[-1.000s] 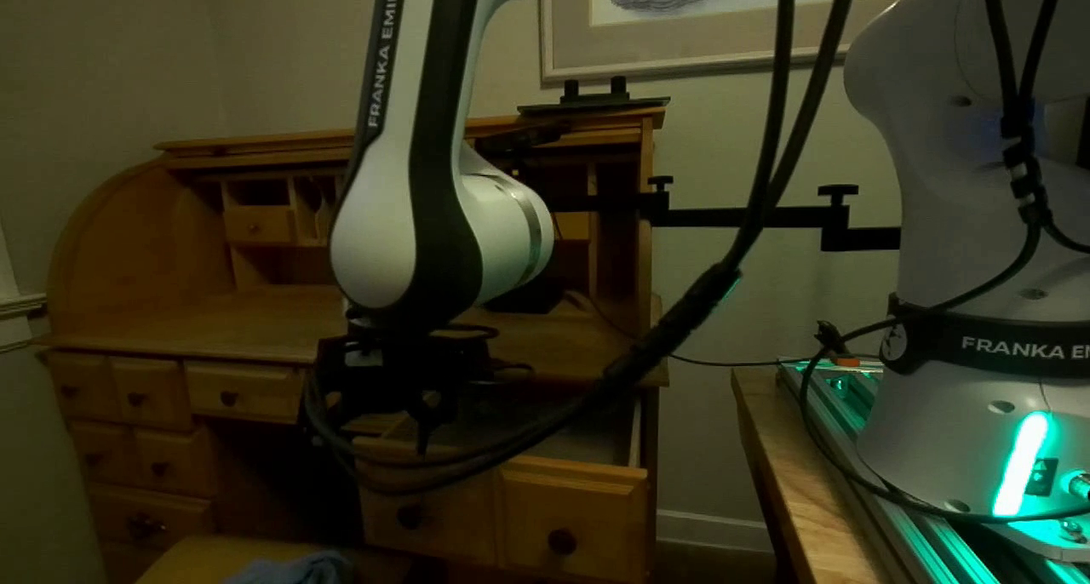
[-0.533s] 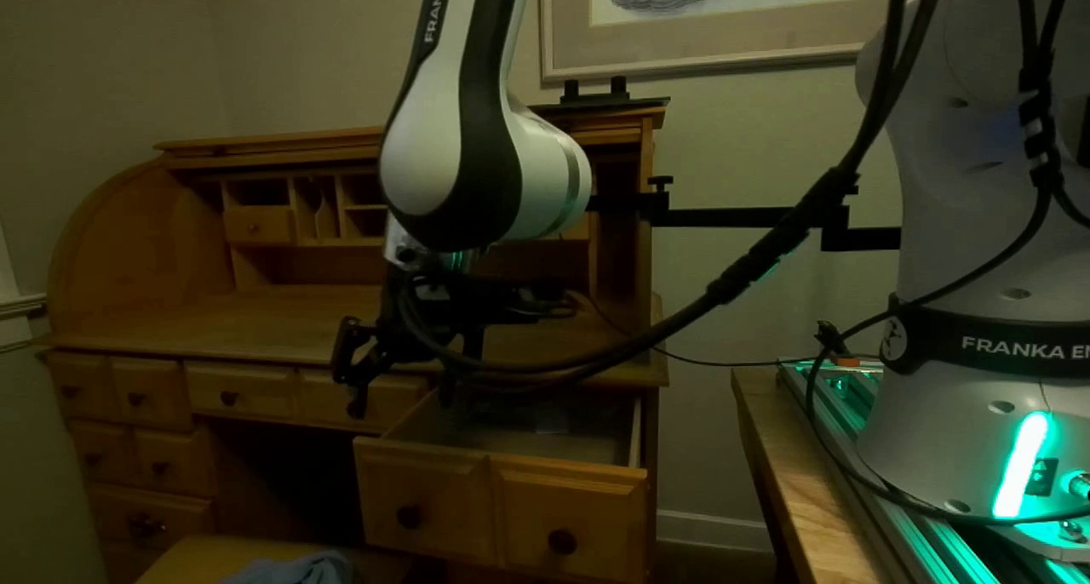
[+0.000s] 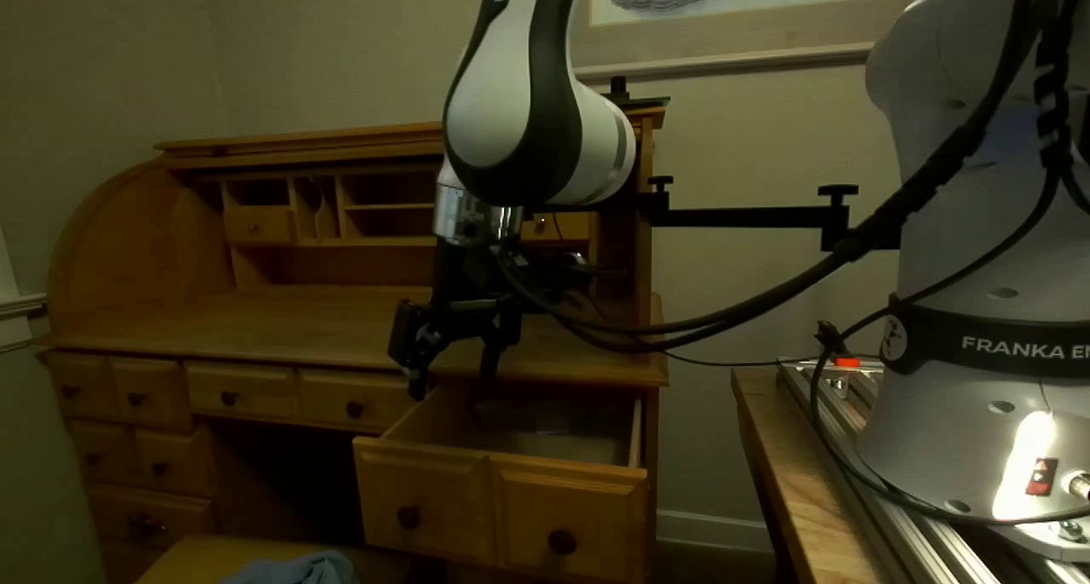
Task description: Open the topmost drawer on the right.
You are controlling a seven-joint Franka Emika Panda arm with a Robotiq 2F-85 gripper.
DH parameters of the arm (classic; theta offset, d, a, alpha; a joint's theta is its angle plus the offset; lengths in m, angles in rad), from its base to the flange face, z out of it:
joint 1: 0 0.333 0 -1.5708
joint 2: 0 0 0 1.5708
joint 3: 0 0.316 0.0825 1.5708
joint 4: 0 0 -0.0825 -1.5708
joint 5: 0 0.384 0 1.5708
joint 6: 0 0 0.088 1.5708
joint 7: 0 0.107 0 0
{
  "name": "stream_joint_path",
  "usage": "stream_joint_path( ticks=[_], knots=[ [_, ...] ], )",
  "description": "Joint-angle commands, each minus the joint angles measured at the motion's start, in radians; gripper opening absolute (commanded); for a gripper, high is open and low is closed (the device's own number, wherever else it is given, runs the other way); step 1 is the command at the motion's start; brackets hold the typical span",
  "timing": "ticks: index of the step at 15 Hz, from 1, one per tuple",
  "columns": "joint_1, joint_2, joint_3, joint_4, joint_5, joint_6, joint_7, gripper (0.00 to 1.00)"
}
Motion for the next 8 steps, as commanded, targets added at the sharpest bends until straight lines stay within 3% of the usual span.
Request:
stream_joint_path(
  ticks=[1,8],
  knots=[
    [-0.089,-0.139,0.073,-0.063,0.008,-0.113,-0.140,1.00],
    [-0.114,-0.170,0.080,-0.040,0.059,-0.183,-0.397,1.00]
  ],
)
